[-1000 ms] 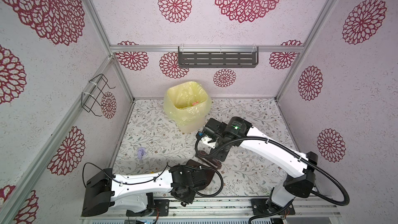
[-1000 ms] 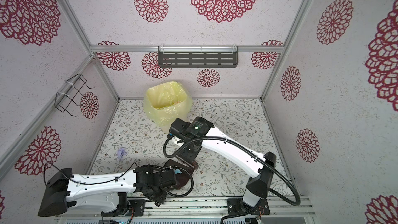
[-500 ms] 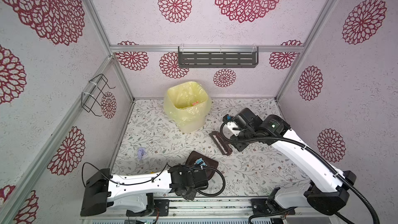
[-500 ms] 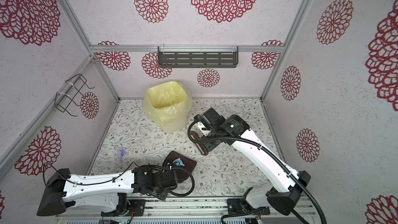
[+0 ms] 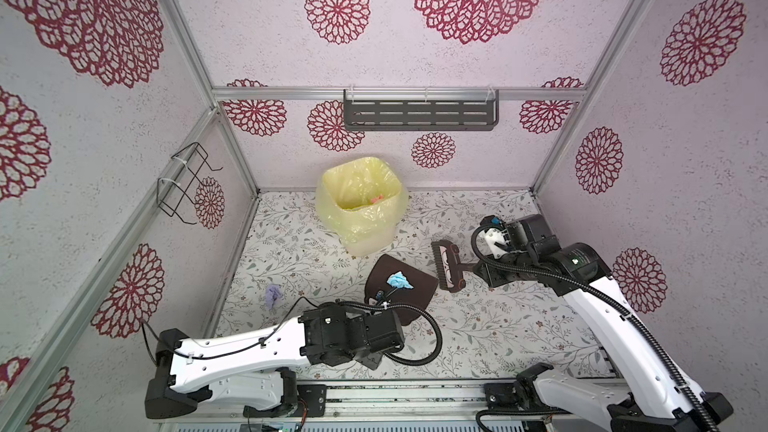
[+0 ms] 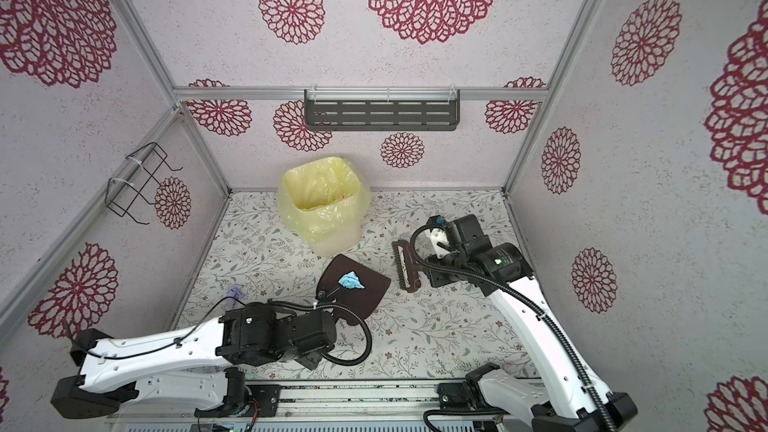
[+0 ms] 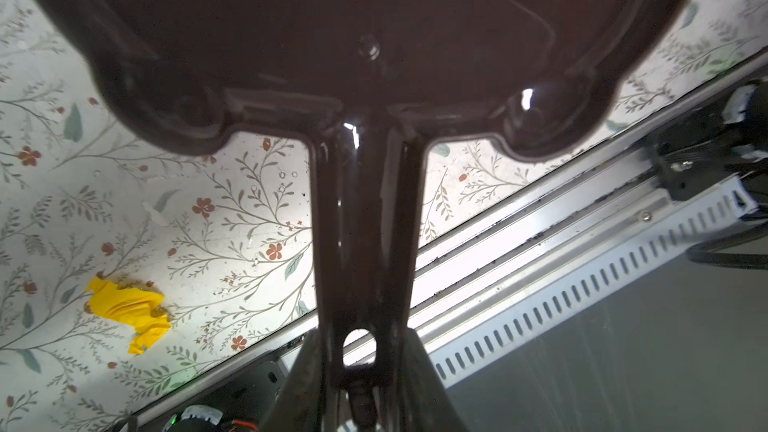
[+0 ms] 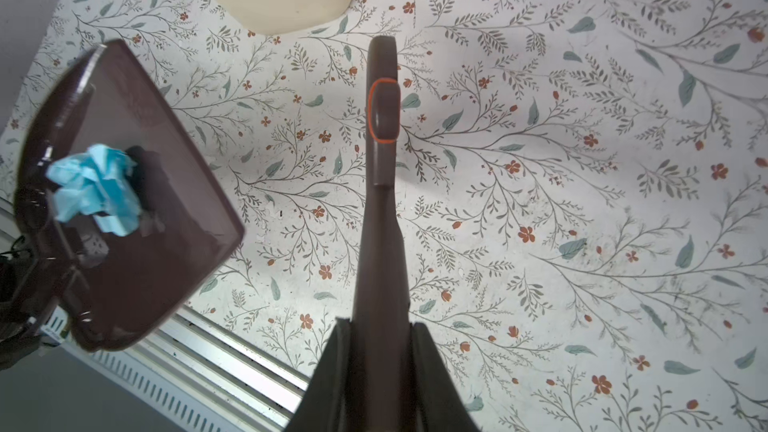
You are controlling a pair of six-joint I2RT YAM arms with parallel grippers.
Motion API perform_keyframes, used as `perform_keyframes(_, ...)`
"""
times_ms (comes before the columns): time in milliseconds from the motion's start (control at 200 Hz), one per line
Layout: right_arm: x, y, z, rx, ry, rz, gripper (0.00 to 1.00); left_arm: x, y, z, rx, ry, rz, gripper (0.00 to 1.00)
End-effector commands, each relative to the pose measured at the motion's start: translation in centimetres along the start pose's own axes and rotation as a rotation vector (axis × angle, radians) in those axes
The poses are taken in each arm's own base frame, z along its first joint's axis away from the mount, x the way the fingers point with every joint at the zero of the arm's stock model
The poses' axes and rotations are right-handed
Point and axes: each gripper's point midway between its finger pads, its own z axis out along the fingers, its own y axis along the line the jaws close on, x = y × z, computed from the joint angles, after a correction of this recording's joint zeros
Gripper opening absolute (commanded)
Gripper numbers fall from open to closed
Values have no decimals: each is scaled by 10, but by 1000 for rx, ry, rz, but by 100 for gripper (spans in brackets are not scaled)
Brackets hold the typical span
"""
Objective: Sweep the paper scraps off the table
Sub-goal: 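Lift the dustpan toward the bin with left while right withdraws the brush, then tip the dustpan over the yellow-bagged bin with the left gripper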
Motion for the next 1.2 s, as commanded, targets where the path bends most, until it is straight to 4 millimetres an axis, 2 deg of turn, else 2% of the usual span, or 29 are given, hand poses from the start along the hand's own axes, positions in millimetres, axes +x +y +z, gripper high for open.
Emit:
perform_keyframes(0, -15, 10, -6, -97, -79, 35, 0, -9, 24, -26, -53, -34, -9, 0)
perform_keyframes(105, -15, 8, -4, -121, -84, 57, 0, -19, 35, -49, -40, -62, -54, 0)
perform_keyframes(230, -15, 6, -4, -137, -86, 78, 0, -27, 57, -77, -55, -91, -104, 0)
perform_keyframes(385, -15, 4, -5, -153, -100, 101, 0, -36, 94, -113, -115, -144, -181, 0)
perform_keyframes(535, -12, 1, -6, -157, -108, 122, 0, -40, 128, -136, -178, -173, -242, 0)
perform_keyframes(716, -9, -3, -5, -166, -119, 143, 0, -52, 159, -138, -252, -191, -260, 0)
perform_keyframes(1191, -5, -13, -15, -163, -139, 158, 0, -116, 197, -124, -181, -157, -260, 0)
